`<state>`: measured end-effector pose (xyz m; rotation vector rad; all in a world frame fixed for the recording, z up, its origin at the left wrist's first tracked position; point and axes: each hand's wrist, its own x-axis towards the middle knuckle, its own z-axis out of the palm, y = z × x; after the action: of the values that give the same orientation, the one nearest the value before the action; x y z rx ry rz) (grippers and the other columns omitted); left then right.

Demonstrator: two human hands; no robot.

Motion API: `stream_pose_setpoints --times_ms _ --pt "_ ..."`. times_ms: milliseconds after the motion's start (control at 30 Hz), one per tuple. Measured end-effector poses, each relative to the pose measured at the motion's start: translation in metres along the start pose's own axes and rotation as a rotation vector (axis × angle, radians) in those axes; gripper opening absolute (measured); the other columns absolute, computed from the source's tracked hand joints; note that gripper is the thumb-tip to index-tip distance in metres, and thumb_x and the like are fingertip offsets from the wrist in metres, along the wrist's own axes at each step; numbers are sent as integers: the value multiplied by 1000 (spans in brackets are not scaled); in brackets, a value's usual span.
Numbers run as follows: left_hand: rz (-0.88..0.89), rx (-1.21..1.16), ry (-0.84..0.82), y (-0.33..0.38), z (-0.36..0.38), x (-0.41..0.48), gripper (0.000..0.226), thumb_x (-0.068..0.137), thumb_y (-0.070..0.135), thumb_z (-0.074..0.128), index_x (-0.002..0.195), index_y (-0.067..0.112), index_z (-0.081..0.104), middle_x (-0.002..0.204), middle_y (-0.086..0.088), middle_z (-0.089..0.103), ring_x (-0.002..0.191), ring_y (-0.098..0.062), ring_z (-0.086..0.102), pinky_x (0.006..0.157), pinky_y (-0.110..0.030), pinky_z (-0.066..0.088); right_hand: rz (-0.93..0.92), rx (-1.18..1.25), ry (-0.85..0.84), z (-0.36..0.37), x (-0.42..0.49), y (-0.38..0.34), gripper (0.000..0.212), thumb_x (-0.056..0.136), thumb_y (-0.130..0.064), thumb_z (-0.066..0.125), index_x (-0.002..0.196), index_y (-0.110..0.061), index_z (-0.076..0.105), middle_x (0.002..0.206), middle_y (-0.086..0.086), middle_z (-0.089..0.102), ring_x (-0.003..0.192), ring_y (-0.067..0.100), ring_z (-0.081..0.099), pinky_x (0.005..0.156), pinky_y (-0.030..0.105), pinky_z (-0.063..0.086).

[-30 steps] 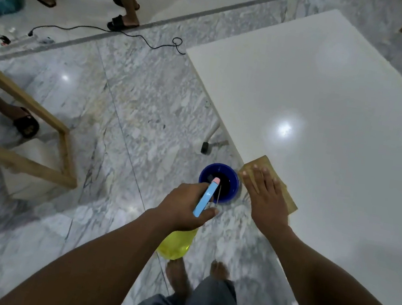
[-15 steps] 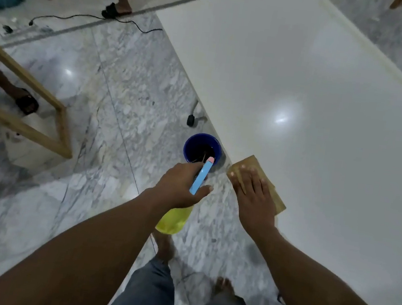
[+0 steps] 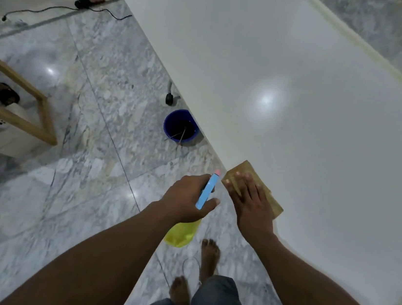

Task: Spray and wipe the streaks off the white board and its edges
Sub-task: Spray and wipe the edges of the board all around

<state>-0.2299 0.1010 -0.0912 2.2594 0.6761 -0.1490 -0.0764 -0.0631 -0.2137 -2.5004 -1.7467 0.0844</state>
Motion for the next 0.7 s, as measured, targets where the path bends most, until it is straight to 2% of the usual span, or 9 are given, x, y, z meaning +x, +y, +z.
stream_pose_setpoints --times_ms 133,233,333,400,500,600,700 --pt "14 31 -16 0 26 -29 29 95 40 75 99 27 50 78 16 49 75 -17 57 69 -31 46 29 -78 -3 7 -56 9 75 91 -10 57 157 -21 23 165 11 16 152 35 10 121 53 16" --pt "23 10 15 2 44 -56 27 96 39 75 103 20 56 76 20 48 74 -14 54 68 -27 41 3 -108 -11 3 -90 19 80 89 -3 53 158 -20 17 165 11 15 152 36 9 121 54 16" --pt "28 8 26 6 64 -80 30 96 39 74 107 14 62 83 16 55 73 -12 54 66 -26 40 17 -123 -68 -4 -125 23 95 78 -6 66 158 -20 17 166 11 14 153 35 8 119 56 19" --pt "36 26 13 13 79 -95 32 96 39 74 110 13 62 90 9 61 77 -14 57 69 -29 44 19 -132 -96 -8 -154 29 106 70 -10 75 158 -19 17 166 11 13 152 35 9 118 56 20" --pt "63 41 -50 35 105 -117 32 96 41 73 111 15 62 94 5 63 81 -18 61 73 -35 50 26 -148 -101 -13 -205 40 106 68 -3 65 159 -19 12 166 11 11 152 36 9 118 56 19" --pt "76 34 -67 53 126 -133 30 96 39 74 108 15 61 88 8 57 78 -15 58 71 -30 46 16 -163 -81 -12 -241 44 100 70 2 52 159 -19 10 166 12 13 152 36 9 118 55 19" --pt "72 -1 -25 79 144 -141 29 95 36 76 106 14 62 87 7 59 78 -16 59 70 -29 45 11 -151 -35 -14 -266 52 90 78 3 53 158 -17 16 166 11 12 152 36 9 118 55 21"
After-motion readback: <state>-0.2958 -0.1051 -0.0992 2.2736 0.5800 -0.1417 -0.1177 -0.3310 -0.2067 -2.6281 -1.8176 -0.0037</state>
